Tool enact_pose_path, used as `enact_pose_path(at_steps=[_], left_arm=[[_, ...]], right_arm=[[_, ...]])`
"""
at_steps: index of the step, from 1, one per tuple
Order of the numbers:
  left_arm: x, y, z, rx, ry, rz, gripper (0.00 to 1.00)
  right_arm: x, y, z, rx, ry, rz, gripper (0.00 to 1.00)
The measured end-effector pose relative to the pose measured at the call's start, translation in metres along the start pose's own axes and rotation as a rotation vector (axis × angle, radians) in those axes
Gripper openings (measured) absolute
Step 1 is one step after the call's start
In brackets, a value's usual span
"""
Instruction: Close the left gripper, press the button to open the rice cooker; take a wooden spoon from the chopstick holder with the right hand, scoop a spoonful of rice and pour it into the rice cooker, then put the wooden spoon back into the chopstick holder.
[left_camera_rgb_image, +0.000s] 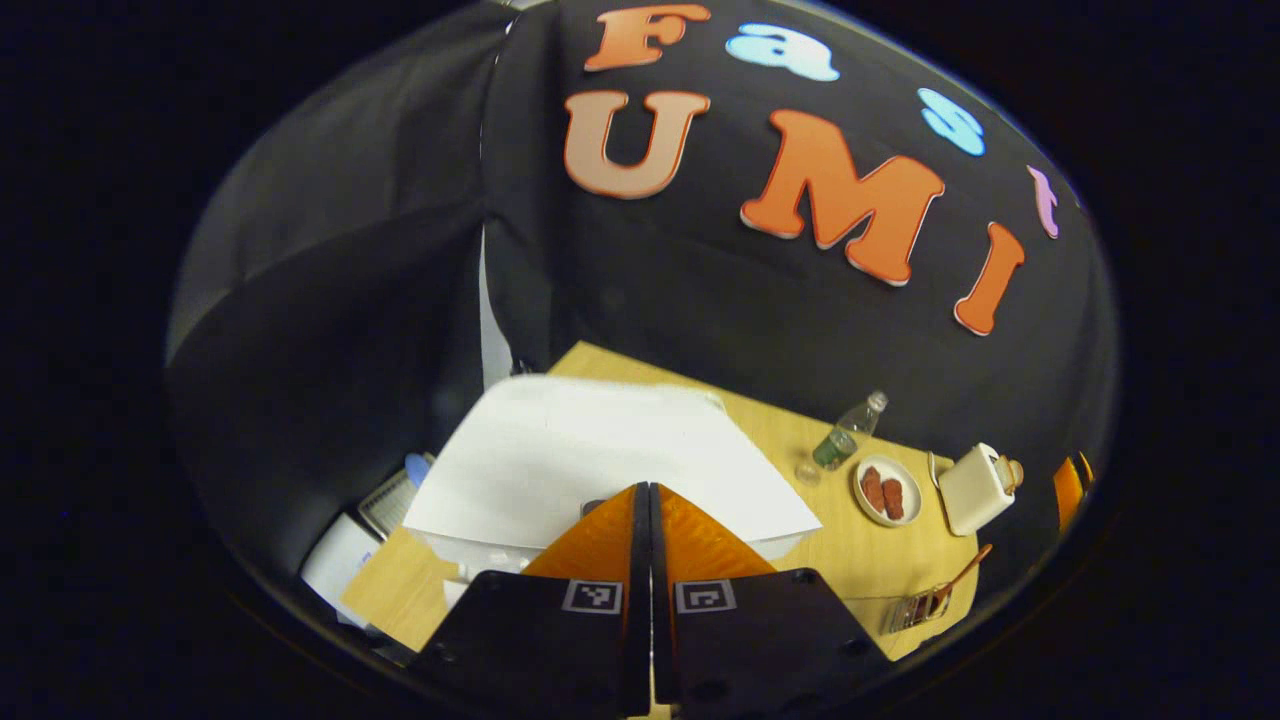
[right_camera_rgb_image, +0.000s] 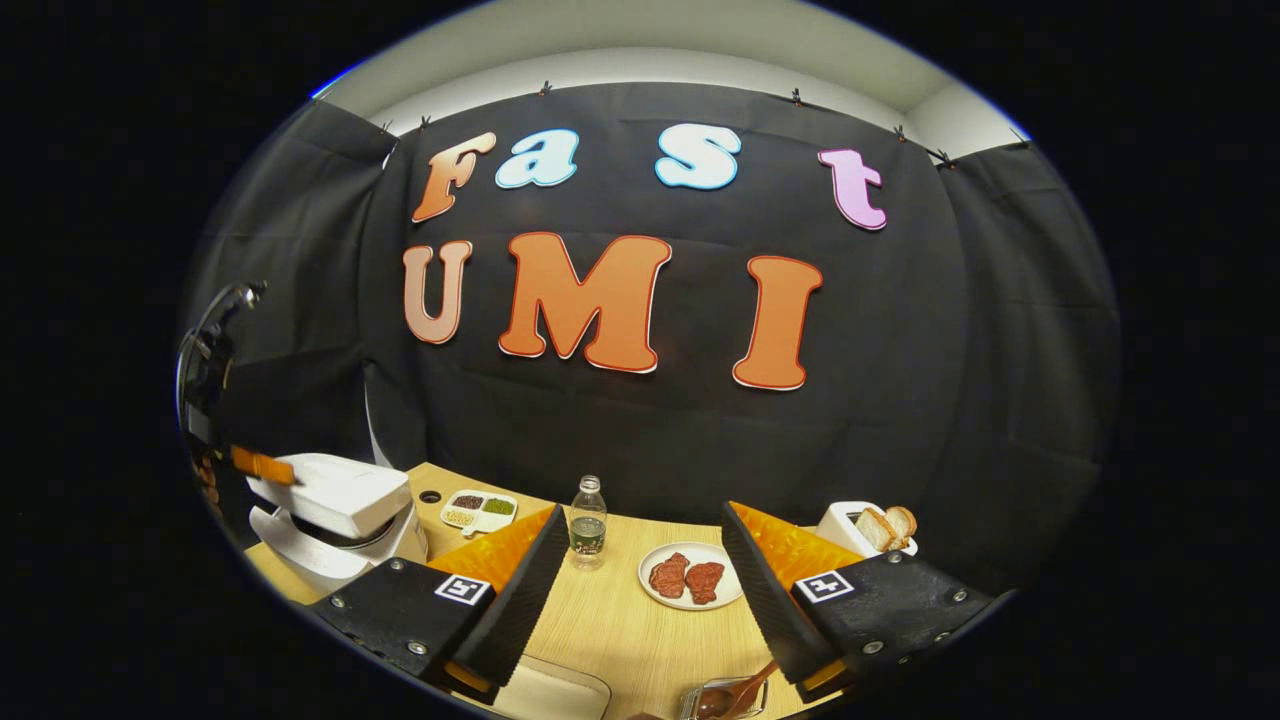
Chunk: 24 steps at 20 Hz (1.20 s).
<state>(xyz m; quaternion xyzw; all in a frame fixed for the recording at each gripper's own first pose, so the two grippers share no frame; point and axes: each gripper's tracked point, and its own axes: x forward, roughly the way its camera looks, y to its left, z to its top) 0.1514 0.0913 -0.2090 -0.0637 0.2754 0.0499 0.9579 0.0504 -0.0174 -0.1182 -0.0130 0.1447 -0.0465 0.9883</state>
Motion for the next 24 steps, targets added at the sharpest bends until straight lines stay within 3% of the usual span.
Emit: enact_pose_path(at_steps=[3, 13, 15, 18, 21, 22, 24], left_arm=[[-0.019, 0.000, 0.045, 0.050, -0.170, 0.039, 0.06], [-0.098, -0.053, 0.060, 0.153, -0.374, 0.013, 0.06], [-0.111, -0.066, 0.059, 0.136, -0.393, -0.002, 0.14], [-0.126, -0.088, 0.056, 0.104, -0.444, -0.040, 0.46], [-0.138, -0.100, 0.048, 0.125, -0.483, -0.043, 0.63], [-0.141, -0.107, 0.044, 0.134, -0.483, -0.046, 0.75], [-0.145, -0.122, 0.032, 0.142, -0.477, -0.056, 0.88]], right_arm=[[-0.002, -0.004, -0.003, -0.003, 0.003, -0.009, 0.95], [-0.026, -0.048, -0.027, 0.026, 0.035, -0.069, 0.95], [-0.030, -0.059, -0.034, 0.036, 0.044, -0.087, 0.95], [-0.037, -0.075, -0.048, 0.048, 0.061, -0.109, 0.95], [-0.045, -0.090, -0.062, 0.069, 0.077, -0.123, 0.95], [-0.048, -0.095, -0.066, 0.076, 0.080, -0.129, 0.95], [-0.053, -0.106, -0.073, 0.096, 0.075, -0.135, 0.95]])
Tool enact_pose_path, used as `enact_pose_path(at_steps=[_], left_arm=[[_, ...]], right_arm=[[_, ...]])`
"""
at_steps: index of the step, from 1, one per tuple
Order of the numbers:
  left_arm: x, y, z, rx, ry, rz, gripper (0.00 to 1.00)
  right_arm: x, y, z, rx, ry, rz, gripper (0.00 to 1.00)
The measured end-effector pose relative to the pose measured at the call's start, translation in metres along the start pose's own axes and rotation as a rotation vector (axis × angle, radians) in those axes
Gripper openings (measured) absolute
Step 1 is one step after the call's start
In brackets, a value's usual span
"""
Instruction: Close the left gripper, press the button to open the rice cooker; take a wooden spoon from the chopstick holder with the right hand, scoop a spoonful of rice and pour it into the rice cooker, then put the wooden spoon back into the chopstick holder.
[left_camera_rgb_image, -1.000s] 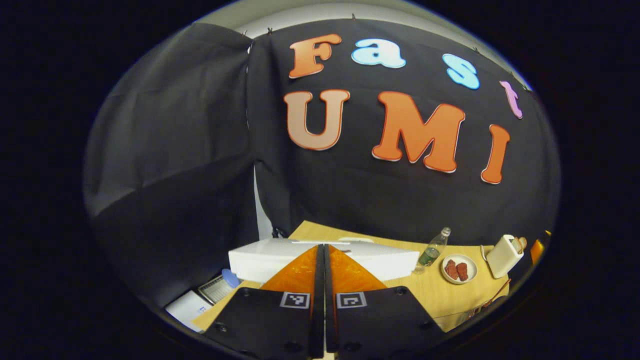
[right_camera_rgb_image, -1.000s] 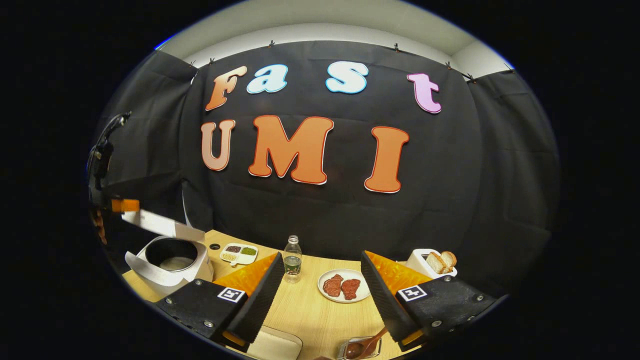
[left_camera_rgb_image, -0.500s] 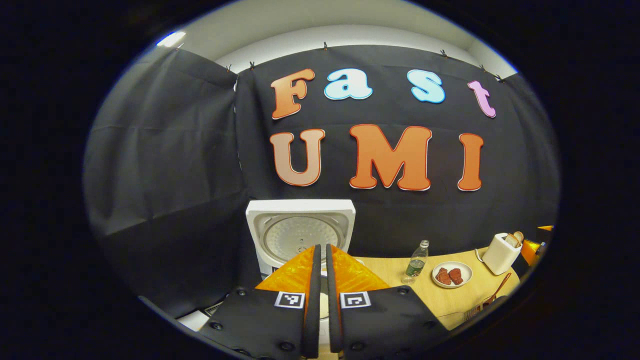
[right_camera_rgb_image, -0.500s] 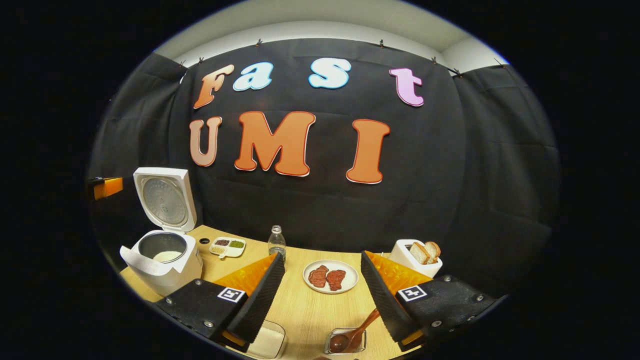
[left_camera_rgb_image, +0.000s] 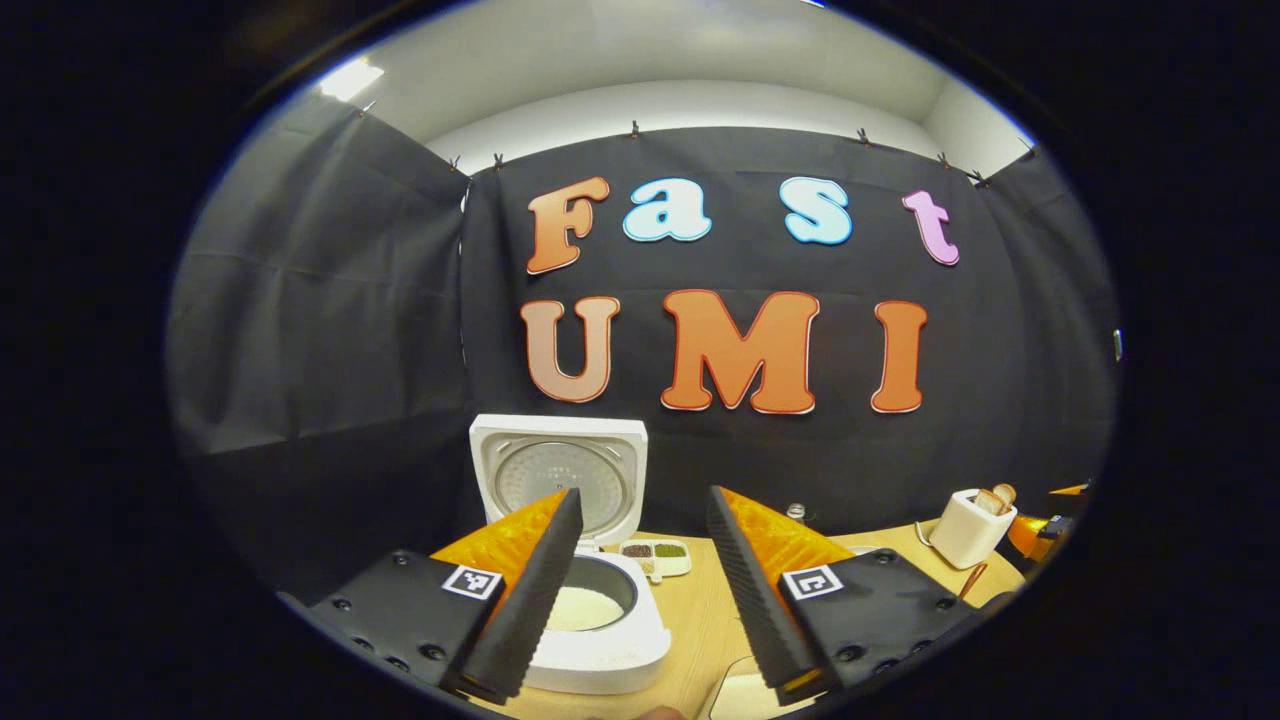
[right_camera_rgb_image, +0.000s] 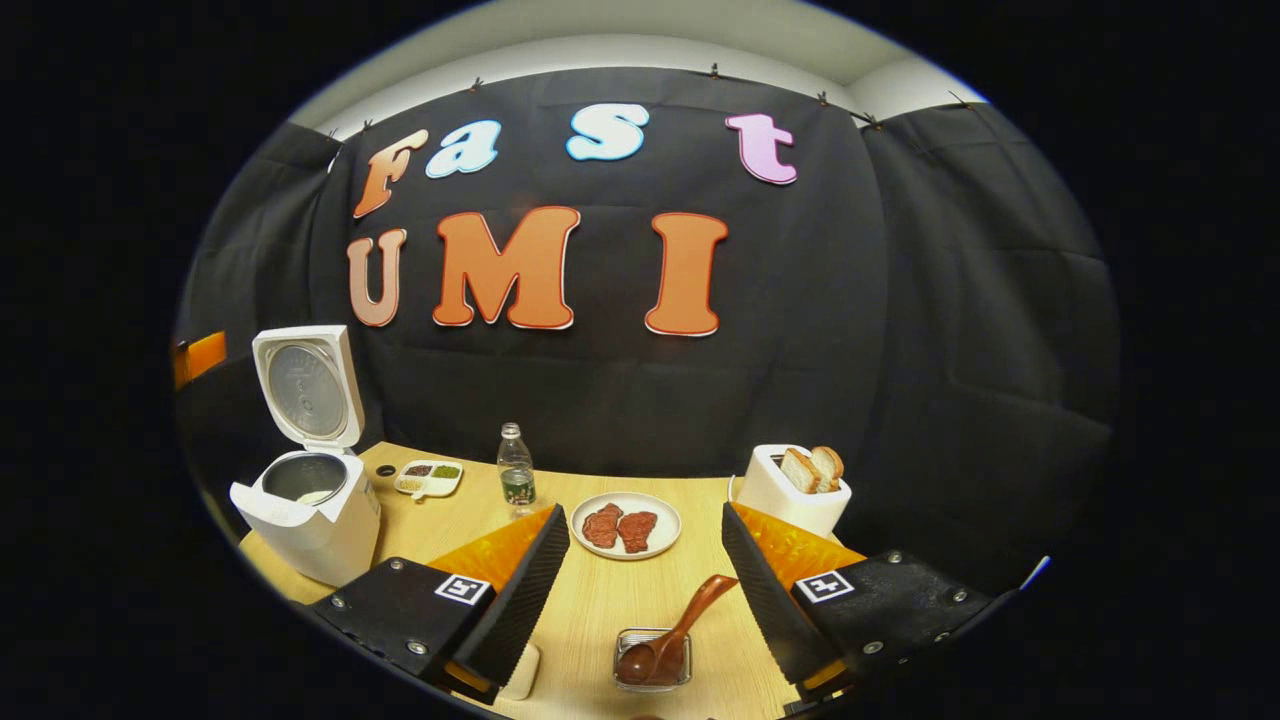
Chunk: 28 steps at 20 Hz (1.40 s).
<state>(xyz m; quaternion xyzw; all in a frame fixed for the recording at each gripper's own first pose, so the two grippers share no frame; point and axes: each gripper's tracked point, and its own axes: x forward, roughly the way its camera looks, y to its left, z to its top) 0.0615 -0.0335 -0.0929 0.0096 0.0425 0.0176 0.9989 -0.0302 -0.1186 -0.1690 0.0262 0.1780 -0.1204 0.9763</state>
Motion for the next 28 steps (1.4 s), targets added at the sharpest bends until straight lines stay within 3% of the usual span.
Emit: enact_pose_path(at_steps=[3, 5, 8, 11, 14, 19, 24, 28], left_arm=[[-0.015, -0.026, -0.003, 0.004, -0.016, -0.011, 0.97], [-0.023, -0.041, -0.008, 0.018, -0.012, -0.011, 0.94], [-0.033, -0.047, -0.021, 0.053, 0.026, 0.030, 0.98], [-0.045, -0.058, -0.033, 0.047, 0.066, 0.042, 0.97], [-0.055, -0.062, -0.044, 0.060, 0.092, 0.051, 1.00], [-0.071, -0.065, -0.050, 0.096, 0.112, 0.058, 1.00], [-0.087, -0.054, -0.056, 0.134, 0.133, 0.095, 1.00], [-0.088, -0.044, -0.057, 0.131, 0.149, 0.124, 0.97]], right_arm=[[-0.008, -0.014, -0.007, 0.031, -0.035, 0.015, 0.95], [-0.009, -0.025, -0.015, 0.031, -0.054, 0.016, 0.95], [-0.012, -0.042, -0.039, 0.021, -0.023, 0.010, 0.95], [-0.012, -0.063, -0.086, 0.039, 0.099, -0.022, 0.95], [-0.006, -0.062, -0.118, 0.091, 0.185, 0.010, 0.95], [0.029, -0.046, -0.146, 0.121, 0.278, 0.075, 0.95], [0.068, -0.041, -0.179, 0.162, 0.428, 0.085, 0.95], [0.085, -0.036, -0.195, 0.233, 0.540, 0.087, 0.84]])
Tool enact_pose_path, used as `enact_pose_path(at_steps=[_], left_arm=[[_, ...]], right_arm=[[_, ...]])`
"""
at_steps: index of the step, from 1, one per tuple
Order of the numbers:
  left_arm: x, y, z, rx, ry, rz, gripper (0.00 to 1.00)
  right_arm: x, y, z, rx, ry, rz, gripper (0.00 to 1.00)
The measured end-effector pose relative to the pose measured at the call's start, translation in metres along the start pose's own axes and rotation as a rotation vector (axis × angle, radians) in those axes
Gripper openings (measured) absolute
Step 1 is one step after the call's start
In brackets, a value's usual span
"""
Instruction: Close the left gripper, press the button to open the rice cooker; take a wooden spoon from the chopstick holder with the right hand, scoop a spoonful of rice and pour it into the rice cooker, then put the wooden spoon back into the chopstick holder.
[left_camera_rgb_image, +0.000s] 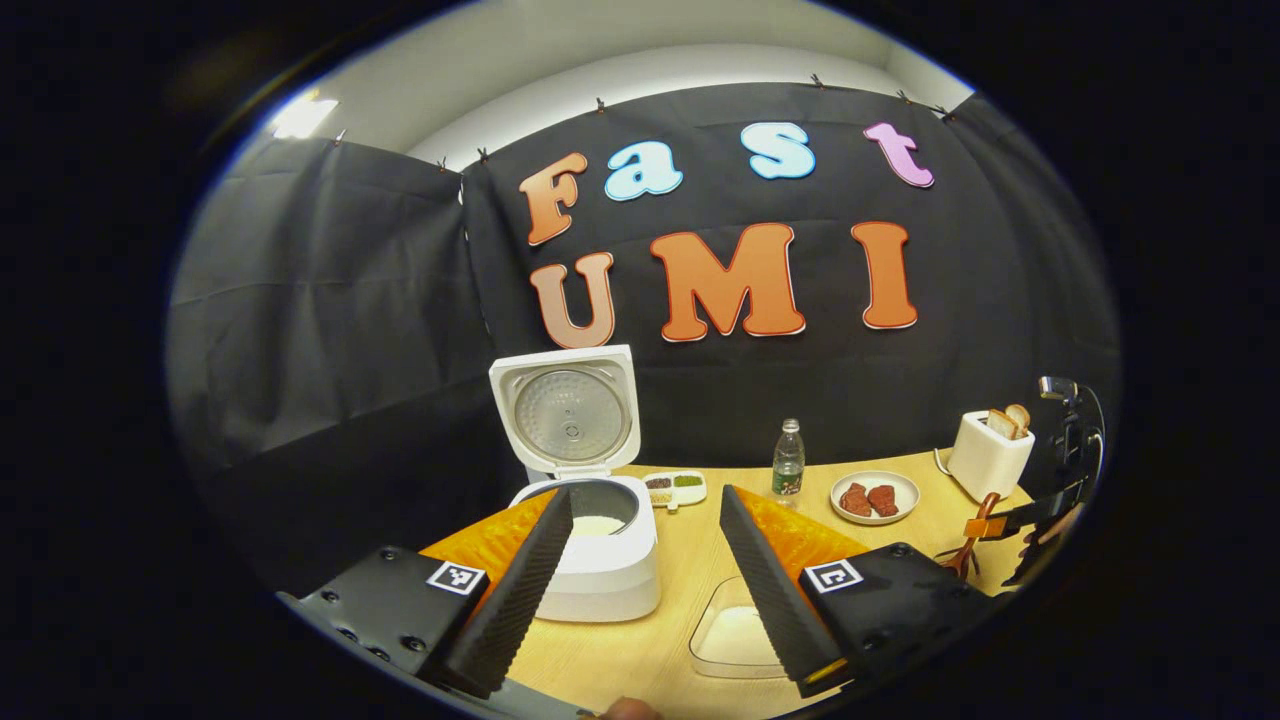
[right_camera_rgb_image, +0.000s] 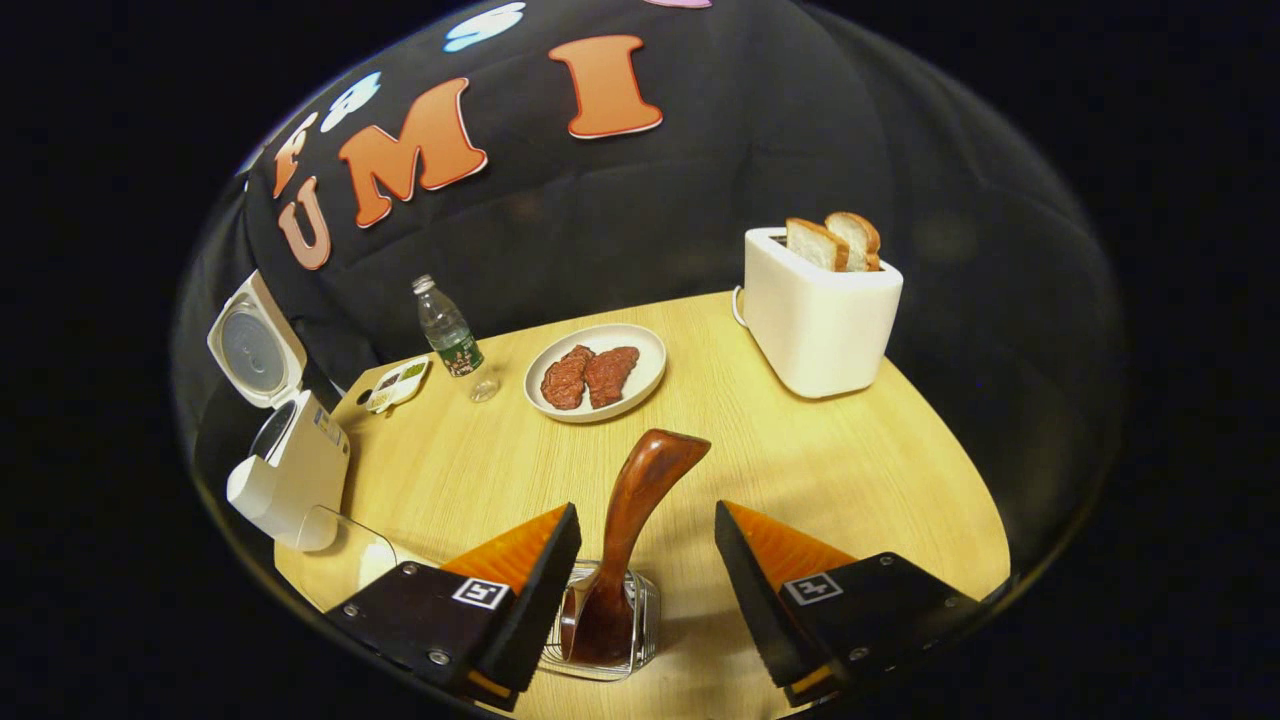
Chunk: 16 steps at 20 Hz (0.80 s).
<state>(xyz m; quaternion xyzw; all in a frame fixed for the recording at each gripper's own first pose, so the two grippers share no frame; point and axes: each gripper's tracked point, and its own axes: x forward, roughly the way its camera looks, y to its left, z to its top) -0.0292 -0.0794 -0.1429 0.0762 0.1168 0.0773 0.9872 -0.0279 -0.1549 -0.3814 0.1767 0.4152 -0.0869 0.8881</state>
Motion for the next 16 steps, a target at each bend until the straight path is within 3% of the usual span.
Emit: enact_pose_path(at_steps=[4, 10, 16], left_arm=[[0.003, 0.002, -0.004, 0.003, 0.014, 0.011, 0.97], [0.009, -0.002, -0.009, 0.007, 0.027, -0.005, 0.97], [0.021, -0.004, -0.011, 0.007, 0.024, -0.024, 0.97]], right_arm=[[0.014, 0.007, -0.007, 0.069, 0.084, 0.036, 0.64], [0.012, 0.016, -0.003, 0.124, 0.069, 0.029, 0.21], [-0.018, 0.015, -0.003, 0.187, -0.066, 0.033, 0.19]])
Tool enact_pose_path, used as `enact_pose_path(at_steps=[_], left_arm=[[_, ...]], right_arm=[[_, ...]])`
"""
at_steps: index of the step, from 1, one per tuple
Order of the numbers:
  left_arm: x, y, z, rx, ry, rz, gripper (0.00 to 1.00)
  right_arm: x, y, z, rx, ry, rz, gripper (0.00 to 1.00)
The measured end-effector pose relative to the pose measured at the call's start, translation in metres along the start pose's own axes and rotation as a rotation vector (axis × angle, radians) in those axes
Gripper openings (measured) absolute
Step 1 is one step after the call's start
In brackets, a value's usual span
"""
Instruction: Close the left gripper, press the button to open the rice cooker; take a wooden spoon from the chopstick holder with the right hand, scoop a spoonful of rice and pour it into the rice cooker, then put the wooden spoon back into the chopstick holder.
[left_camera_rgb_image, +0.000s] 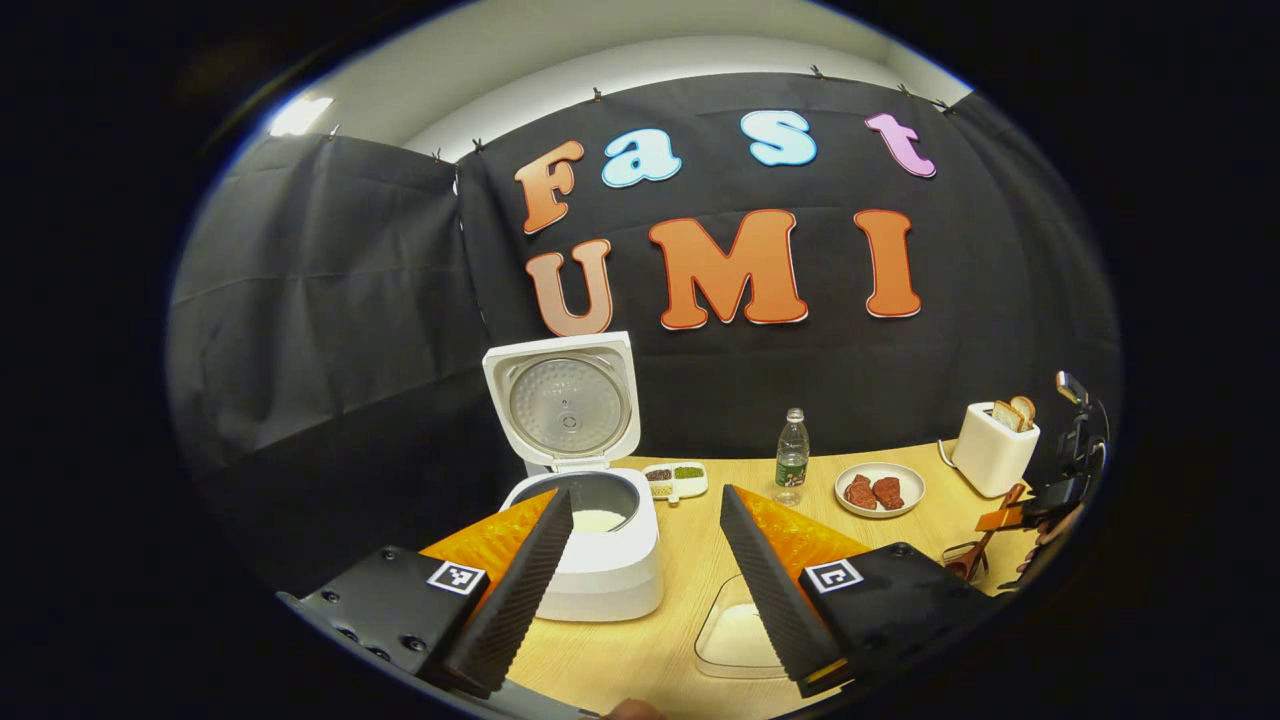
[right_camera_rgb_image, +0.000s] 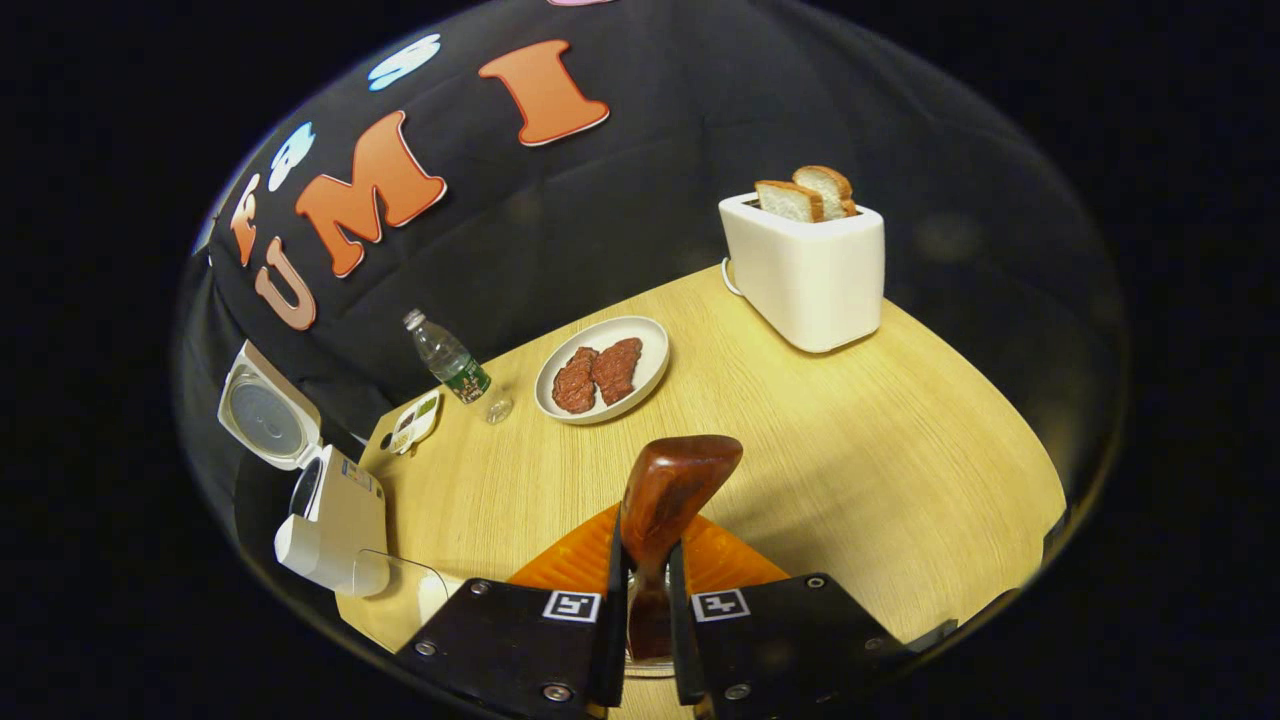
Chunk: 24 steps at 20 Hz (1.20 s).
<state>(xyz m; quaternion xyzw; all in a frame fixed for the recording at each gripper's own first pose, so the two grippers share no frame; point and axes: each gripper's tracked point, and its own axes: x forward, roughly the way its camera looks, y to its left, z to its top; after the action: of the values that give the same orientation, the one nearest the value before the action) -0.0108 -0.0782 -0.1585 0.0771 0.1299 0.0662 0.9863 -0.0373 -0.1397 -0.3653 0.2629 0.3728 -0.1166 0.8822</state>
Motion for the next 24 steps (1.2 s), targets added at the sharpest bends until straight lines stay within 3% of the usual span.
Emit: enact_pose_path(at_steps=[4, 7, 11, 13, 17, 24], left_arm=[[0.007, -0.002, 0.001, -0.009, -0.005, -0.018, 0.97], [0.017, -0.003, 0.001, -0.006, -0.004, -0.033, 0.97], [0.026, 0.006, 0.008, -0.020, -0.018, -0.042, 1.00], [0.029, 0.014, 0.010, -0.030, -0.022, -0.042, 0.96], [0.036, 0.037, 0.010, -0.050, -0.025, -0.038, 1.00], [0.042, 0.068, 0.004, -0.088, -0.019, -0.022, 0.97]], right_arm=[[-0.012, -0.004, -0.006, 0.020, -0.049, -0.028, 0.19], [-0.017, 0.000, -0.009, 0.045, -0.051, -0.035, 0.12], [-0.033, 0.006, 0.014, 0.070, -0.135, -0.034, 0.12], [-0.047, 0.014, 0.028, 0.060, -0.178, -0.040, 0.13], [-0.072, 0.040, 0.050, 0.002, -0.259, -0.049, 0.12], [-0.100, 0.134, 0.038, -0.065, -0.255, 0.120, 0.12]])
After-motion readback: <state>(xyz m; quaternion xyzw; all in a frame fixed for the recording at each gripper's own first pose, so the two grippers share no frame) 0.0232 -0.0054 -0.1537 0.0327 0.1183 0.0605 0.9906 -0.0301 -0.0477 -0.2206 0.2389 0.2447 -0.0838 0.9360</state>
